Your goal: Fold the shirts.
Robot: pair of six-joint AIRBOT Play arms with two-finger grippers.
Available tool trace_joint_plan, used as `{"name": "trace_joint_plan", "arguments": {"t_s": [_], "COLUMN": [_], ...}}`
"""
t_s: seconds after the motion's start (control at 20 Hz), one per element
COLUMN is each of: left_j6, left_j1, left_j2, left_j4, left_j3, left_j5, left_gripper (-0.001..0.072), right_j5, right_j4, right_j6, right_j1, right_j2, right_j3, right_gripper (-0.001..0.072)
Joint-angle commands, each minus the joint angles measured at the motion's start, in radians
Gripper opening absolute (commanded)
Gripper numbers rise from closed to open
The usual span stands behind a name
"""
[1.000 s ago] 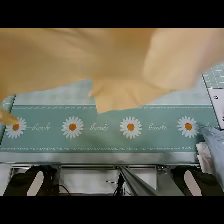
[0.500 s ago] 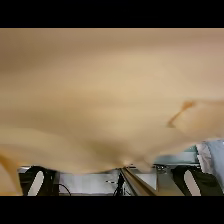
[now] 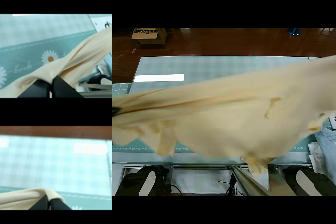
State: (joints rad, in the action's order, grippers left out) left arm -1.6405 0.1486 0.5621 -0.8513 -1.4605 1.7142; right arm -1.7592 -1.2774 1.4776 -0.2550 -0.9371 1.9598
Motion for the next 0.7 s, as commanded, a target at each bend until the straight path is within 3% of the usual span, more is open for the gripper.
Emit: {"name": "trace_joint_plan", "arguments": {"t_s": [0.0,0.15,0.4,0.55,0.65], "left_j6": [0.082,0.182,0.394,0.425,0.425], "left_j1": [-0.001,-0.026,-0.068,-0.068,-0.068], "left_j2": [0.060,0.215,0.532,0.668,0.740], "left_j4": [0.043,0.137,0.223,0.232,0.232], "left_j3": [0.308,0.427,0.427,0.425,0.425], "left_j5": [-0.187,-0.370,-0.648,-0.813,-0.846], "left_gripper": [0.0019,0.0019,0.0020,0.0020,0.0021], "right_j5": [-0.018,0.046,0.310,0.406,0.422], "right_j4": [0.094,0.073,0.068,0.068,0.064], "right_j6": [0.004,0.003,0.004,0.006,0.025], "right_j1": [0.014,0.104,0.180,0.197,0.196], "right_j2": [-0.256,-0.472,-0.710,-0.794,-0.844], "right_j3": [0.002,0.002,0.002,0.002,0.002], "right_gripper": [0.0023,0.0023,0.0025,0.0026,0.0026]}}
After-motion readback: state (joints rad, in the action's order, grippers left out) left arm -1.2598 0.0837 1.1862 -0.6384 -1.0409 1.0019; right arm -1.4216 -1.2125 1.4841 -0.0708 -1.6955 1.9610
